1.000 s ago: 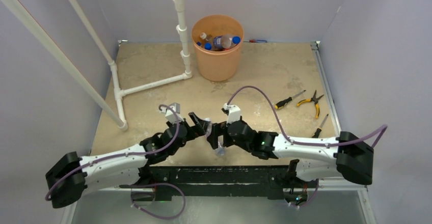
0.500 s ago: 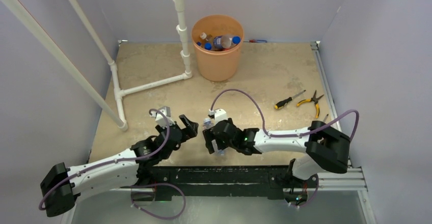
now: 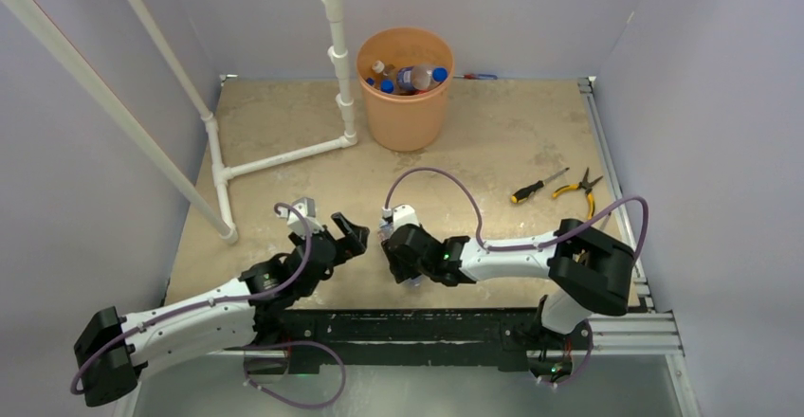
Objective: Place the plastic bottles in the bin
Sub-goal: Pick up the plastic bottle at the center of the board.
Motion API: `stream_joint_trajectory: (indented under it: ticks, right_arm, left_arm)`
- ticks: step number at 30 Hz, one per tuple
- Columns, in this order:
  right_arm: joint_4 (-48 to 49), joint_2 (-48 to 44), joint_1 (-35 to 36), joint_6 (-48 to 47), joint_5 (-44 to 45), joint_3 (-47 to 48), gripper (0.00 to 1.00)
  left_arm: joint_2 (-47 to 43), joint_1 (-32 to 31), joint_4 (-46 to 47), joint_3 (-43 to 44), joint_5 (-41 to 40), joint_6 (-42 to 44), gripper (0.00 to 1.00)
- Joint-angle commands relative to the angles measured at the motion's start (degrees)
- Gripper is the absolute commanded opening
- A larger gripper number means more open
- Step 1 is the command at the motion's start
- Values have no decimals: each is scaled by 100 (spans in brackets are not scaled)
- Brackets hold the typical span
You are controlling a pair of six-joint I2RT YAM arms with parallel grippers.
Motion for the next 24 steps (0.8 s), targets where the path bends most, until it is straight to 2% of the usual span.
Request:
stream_joint_trajectory:
  ticks: [1,4,7,11,16,21,24]
  right_arm:
    - [136,-238,26,12,55,-147,47]
    - [275,-608,30,55,87,-359,35]
    - [683,-1261,41,-32,61,-642,31]
    - [1339,-2388,60,-296,-3,-1142,30]
    - [1988,-3693,61,-568,-66,-1750,30]
    - [2645,-4688,61,-918,-427,-2307,30]
    - [2780,-5042,61,-1031,-388,-2514,29]
  left_arm:
    - [-56,17,196,-20,72,105,97]
    - [6,16,366,29,166,257,97]
    - [-49,17,893,60,464,720,98]
    - [-372,16,1718,232,813,1501,99]
    - [-367,17,1884,855,995,2475,99]
    - [42,16,2380,1566,2515,3503,98]
    - [253,17,2370,2022,2773,3716,98]
